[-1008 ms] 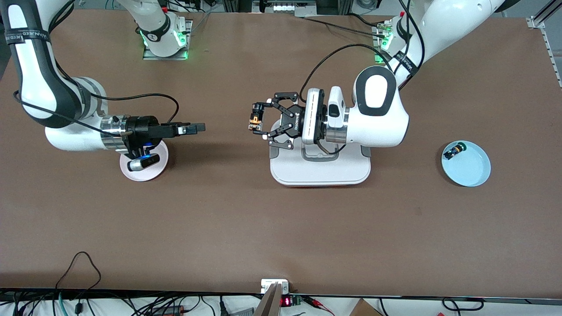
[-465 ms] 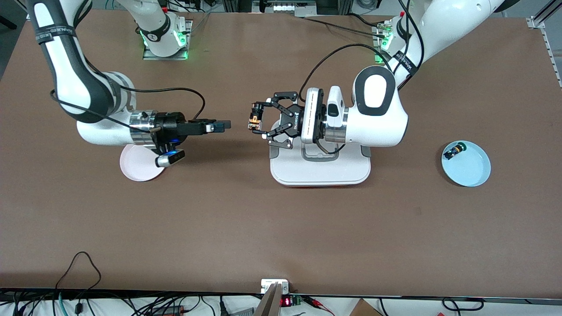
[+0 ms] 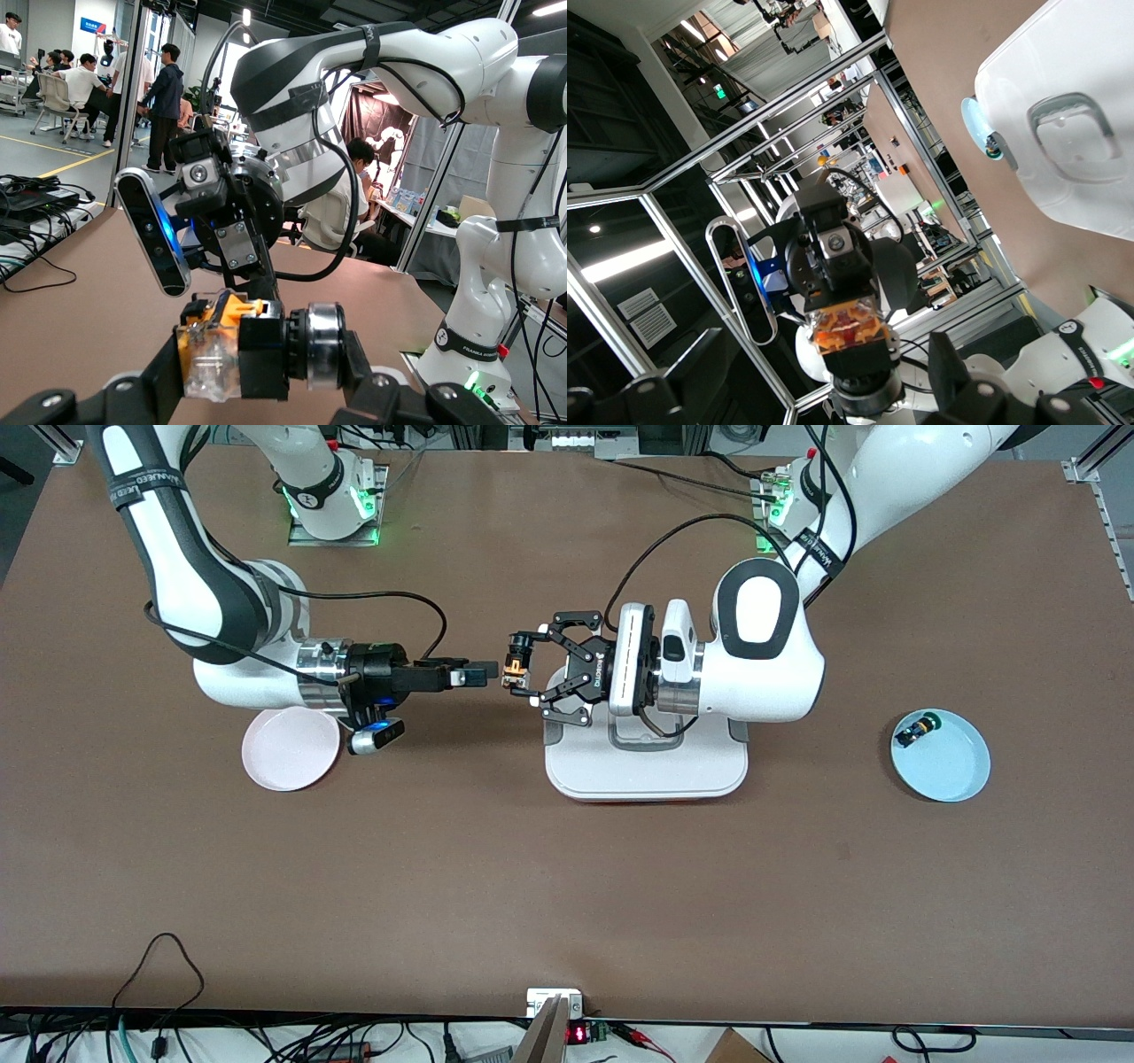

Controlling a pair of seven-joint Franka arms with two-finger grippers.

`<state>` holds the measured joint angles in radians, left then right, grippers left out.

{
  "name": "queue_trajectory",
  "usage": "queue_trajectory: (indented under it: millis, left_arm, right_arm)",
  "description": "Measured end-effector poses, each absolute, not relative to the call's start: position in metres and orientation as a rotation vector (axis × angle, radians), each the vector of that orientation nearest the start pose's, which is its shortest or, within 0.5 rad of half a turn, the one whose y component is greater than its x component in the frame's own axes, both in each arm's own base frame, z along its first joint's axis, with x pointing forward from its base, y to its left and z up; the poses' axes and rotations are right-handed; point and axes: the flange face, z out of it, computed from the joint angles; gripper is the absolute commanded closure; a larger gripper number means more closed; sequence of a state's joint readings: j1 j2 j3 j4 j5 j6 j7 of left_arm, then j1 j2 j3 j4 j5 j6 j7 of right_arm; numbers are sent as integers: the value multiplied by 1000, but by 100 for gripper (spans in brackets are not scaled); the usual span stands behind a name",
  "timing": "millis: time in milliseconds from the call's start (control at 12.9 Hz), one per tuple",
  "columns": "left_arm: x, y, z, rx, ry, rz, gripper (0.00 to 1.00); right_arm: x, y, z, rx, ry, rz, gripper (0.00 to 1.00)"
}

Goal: Transfer orange switch to right arm and place
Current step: 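Reach the right gripper to the switch and close on it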

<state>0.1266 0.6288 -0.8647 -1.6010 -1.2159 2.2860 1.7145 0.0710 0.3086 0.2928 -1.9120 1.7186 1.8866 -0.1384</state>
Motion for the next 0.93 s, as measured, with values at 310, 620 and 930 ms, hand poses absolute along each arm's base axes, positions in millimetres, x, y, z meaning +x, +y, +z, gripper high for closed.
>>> queue_trajectory:
  millis: [310, 620, 930]
  left_arm:
    - [581, -404, 415, 1359, -1190, 842, 79]
    - [581, -404, 415, 1359, -1190, 842, 79]
    - [581, -404, 415, 1359, -1190, 842, 79]
  right_arm:
    - [561, 300, 393, -1520, 444, 421, 0]
    - [558, 309, 394, -1531, 457, 410, 4]
    - [557, 309, 399, -1531, 451, 402, 24]
